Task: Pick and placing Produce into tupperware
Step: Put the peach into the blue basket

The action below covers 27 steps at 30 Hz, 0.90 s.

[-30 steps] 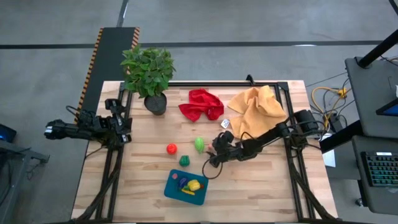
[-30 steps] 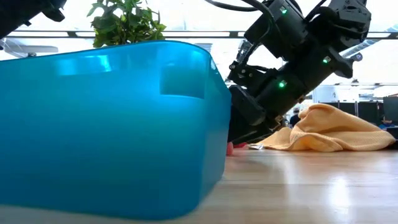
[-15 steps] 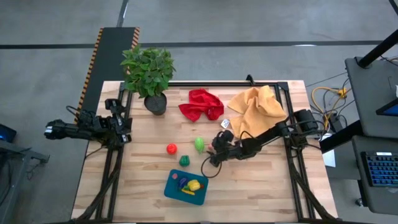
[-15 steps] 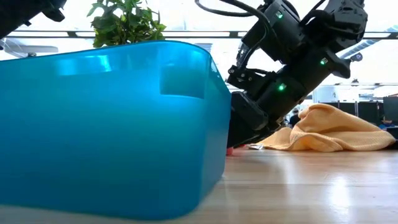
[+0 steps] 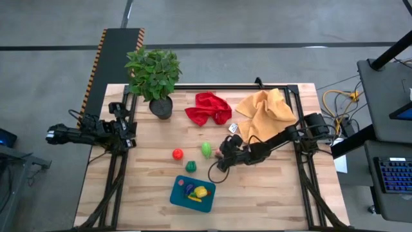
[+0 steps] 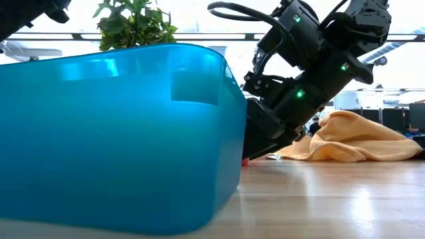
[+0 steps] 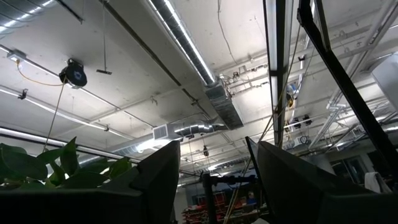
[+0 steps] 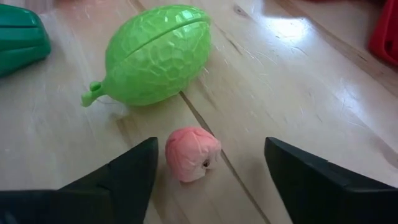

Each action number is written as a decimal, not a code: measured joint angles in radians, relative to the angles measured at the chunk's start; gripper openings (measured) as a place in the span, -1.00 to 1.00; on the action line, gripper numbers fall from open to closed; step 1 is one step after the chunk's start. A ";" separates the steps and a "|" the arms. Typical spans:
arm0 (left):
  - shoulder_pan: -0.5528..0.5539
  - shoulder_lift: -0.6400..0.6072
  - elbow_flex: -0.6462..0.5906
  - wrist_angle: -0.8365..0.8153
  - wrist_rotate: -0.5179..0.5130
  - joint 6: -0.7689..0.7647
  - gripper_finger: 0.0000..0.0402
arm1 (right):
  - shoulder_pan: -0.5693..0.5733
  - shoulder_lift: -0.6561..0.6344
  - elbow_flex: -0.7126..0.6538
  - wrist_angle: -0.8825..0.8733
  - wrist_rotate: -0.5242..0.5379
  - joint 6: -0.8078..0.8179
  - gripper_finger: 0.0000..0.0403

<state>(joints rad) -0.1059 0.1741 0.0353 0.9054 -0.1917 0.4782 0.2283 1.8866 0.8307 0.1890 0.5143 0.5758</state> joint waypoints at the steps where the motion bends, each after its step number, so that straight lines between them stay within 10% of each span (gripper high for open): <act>1: 0.000 0.000 0.000 0.000 0.000 0.000 -0.01 | 0.000 0.000 0.000 0.000 0.000 0.000 0.36; 27: 0.000 0.000 0.000 0.000 0.000 0.000 -0.01 | 0.000 -0.004 0.021 -0.003 -0.001 -0.069 -0.66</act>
<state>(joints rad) -0.1062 0.1741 0.0353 0.9051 -0.1917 0.4786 0.2283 1.8830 0.8521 0.1862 0.5133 0.5065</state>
